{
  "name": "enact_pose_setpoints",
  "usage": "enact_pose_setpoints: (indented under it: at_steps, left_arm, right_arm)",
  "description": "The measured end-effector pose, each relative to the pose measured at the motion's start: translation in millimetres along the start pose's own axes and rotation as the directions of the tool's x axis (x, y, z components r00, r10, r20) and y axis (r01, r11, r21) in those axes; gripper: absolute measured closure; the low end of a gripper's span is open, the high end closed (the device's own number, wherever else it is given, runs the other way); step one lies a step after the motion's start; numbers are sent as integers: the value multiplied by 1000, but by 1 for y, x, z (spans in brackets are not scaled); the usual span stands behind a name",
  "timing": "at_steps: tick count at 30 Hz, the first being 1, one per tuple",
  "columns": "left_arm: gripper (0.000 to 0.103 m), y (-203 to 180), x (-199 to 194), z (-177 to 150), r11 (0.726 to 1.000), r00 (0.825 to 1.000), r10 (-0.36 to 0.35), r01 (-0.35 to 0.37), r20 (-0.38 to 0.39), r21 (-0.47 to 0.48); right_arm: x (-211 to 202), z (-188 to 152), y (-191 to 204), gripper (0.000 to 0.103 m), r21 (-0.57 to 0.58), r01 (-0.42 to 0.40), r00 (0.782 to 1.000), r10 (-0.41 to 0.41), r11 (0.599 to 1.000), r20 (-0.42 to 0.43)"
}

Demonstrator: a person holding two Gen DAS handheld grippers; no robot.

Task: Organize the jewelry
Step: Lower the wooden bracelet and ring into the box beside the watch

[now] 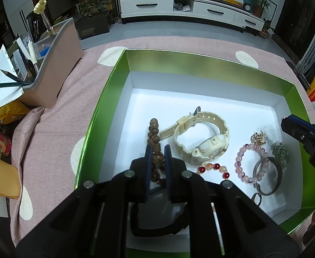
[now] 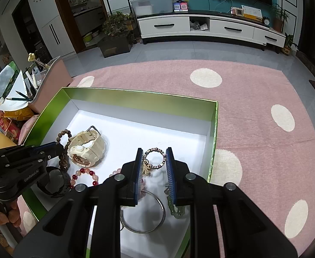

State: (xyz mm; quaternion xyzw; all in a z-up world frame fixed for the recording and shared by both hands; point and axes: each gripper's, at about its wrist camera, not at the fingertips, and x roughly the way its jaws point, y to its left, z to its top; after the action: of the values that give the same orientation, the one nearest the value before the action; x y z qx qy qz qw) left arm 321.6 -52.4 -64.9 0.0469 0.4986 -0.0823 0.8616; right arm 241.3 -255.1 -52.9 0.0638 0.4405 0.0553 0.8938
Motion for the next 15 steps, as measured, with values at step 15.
enact_pose_setpoints:
  at_steps: [15]
  left_arm:
    - [92, -5, -1, -2, 1000, 1000, 6, -6, -7, 13]
  right_arm:
    - [0, 0, 0, 82, 0, 1, 1000, -1, 1000, 0]
